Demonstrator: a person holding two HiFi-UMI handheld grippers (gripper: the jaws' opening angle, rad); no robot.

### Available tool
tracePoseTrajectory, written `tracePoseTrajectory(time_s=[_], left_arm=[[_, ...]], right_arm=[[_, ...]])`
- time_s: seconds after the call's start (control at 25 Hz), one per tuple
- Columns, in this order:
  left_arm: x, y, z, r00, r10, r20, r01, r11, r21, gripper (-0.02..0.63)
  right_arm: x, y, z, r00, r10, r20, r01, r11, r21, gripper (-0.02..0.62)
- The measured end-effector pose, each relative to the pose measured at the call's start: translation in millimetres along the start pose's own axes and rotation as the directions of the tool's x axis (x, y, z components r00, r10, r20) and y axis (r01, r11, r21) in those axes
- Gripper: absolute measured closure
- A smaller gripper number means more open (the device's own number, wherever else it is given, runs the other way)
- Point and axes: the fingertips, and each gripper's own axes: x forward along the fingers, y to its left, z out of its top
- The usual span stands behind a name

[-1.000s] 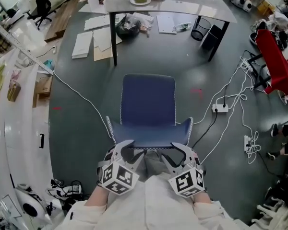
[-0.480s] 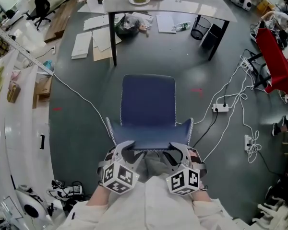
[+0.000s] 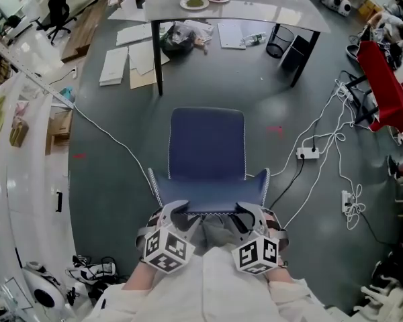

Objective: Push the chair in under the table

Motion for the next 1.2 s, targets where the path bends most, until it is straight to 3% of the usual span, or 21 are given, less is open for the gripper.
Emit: tracePoseTrajectory(time_s=[0.8,1.2], left_arm=[[0.6,10.4,3.8,0.999,-0.01,-0.042,0.009,0.999,-0.042,0.413],[16.2,29.5,23.5,0.999,0.001,-0.048,-0.004,0.999,-0.052,0.413]], right_arm=[[9.7,-7.0,5.9,0.999,0.039,0.021,-0.039,0.999,0.015,0.459],[21.1,-38.2,7.6,0.999,0.013,0.03,-0.014,1.0,0.019,0.459]])
